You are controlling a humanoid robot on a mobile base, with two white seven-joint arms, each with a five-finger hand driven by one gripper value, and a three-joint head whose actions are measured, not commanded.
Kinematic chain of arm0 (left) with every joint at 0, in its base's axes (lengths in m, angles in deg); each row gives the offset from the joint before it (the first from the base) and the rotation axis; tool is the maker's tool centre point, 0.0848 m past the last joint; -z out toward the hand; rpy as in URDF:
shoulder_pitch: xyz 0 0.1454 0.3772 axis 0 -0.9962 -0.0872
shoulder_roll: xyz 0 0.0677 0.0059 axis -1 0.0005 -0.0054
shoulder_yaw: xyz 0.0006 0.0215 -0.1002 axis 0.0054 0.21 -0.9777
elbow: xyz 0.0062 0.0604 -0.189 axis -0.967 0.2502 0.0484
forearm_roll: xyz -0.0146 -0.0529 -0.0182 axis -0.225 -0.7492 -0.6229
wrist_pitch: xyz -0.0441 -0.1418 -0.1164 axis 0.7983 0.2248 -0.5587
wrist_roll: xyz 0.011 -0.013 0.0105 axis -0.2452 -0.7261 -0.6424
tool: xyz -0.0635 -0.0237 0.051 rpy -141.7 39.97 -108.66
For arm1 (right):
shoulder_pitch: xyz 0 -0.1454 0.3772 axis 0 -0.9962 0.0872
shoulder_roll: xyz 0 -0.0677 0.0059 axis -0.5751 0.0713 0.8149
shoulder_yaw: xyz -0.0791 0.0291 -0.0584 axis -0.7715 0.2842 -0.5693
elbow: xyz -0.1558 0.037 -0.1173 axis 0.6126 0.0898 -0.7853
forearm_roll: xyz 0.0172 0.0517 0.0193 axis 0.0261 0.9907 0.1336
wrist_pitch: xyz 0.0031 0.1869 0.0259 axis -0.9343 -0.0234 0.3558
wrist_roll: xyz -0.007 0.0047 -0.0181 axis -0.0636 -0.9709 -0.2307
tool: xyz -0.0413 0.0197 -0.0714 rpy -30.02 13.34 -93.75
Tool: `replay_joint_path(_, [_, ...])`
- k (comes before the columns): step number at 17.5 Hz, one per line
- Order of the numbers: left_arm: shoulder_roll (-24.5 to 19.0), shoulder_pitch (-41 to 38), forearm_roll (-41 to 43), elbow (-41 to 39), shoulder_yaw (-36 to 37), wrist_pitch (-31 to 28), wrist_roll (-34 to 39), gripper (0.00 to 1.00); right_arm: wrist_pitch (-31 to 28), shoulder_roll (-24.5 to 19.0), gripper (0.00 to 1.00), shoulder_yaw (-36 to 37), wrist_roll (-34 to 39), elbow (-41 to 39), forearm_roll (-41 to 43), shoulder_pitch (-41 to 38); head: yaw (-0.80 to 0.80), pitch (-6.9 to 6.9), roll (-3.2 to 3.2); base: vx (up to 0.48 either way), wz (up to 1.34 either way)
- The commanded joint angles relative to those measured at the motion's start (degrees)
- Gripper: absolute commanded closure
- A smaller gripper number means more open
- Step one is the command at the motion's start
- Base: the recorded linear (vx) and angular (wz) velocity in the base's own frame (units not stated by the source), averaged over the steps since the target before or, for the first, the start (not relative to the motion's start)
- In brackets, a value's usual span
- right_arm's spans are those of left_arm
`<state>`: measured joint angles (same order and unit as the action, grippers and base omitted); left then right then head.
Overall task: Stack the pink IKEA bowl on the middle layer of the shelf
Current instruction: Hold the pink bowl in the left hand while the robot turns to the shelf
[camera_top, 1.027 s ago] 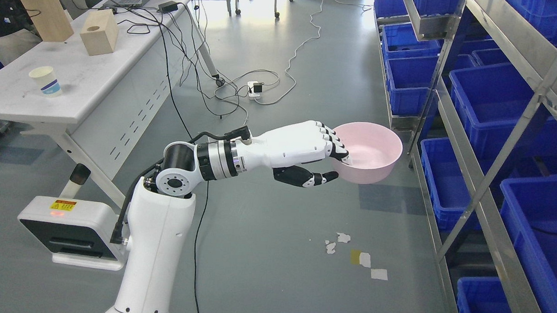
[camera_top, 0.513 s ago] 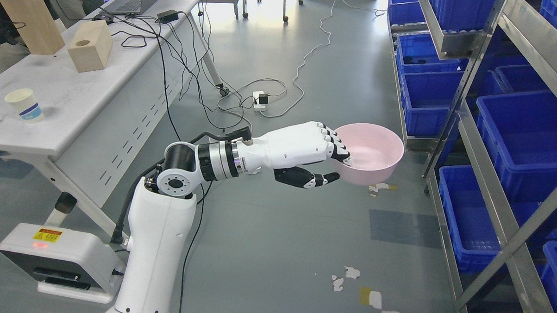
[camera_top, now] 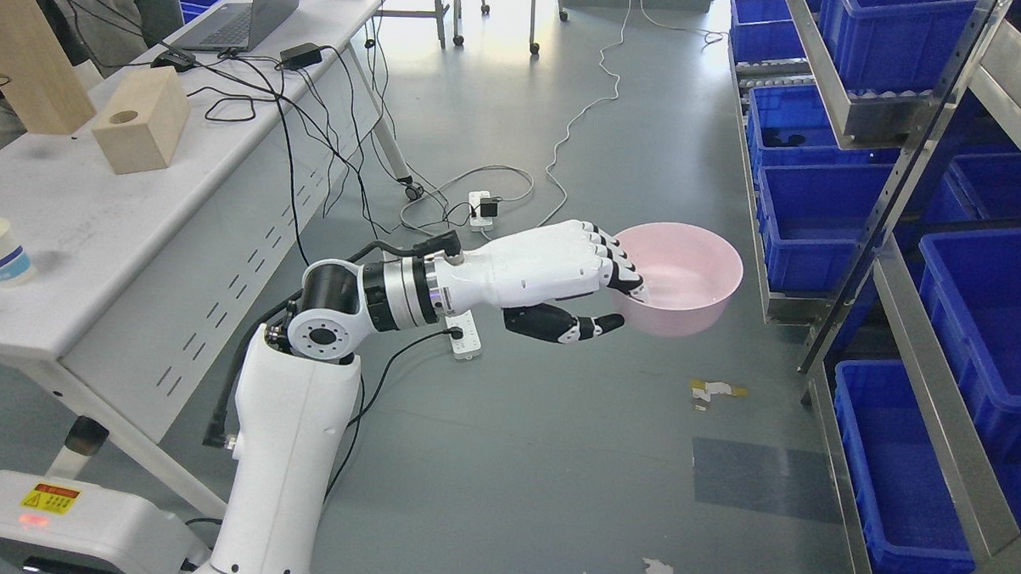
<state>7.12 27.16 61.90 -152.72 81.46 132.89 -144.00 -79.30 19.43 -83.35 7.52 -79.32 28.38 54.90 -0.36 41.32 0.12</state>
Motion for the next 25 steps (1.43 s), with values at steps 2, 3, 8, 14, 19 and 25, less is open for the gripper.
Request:
replay_joint_path(2, [-1.0,0.1,0.0,-0.1,0.5,0.0,0.2,0.98,0.0,1.0,0.0,0.0,0.0,-1.0,0.0,-0.2,0.0,0.0,0.0,0.268,0.0])
replay_joint_path(3, [-1.0,0.1,0.0,-0.1,0.6,0.0,0.2,0.98,0.0,1.0,0.0,0.0,0.0,-1.0,0.0,-0.2,0.0,0.0,0.0,0.217,0.0])
replay_joint_path(8, [-1.0,0.1,0.0,-0.1,0.9,0.0,0.2,0.98,0.0,1.0,0.0,0.0,0.0,-1.0,0.0,-0.2,0.0,0.0,0.0,0.176,-0.05])
replay_joint_path(14, [-1.0,1.1,0.0,-0.1,1.0,0.0,0.2,0.98,0.0,1.0,0.0,0.0,0.0,-1.0,0.0,-0.2,0.0,0.0,0.0,0.055,-0.1])
replay_joint_path(19, [-1.0,4.5,0.0,-0.1,2.4,0.0,1.0,0.98,0.0,1.0,0.0,0.0,0.0,-1.0,0.0,-0.2,0.0,0.0,0.0,0.019,-0.25])
replay_joint_path(25, [-1.0,7.1,-0.1,0.0,3.8,0.0,2.0,0.98,0.0,1.0,0.0,0.0,0.0,-1.0,0.0,-0.2,0.0,0.0,0.0,0.073,-0.94])
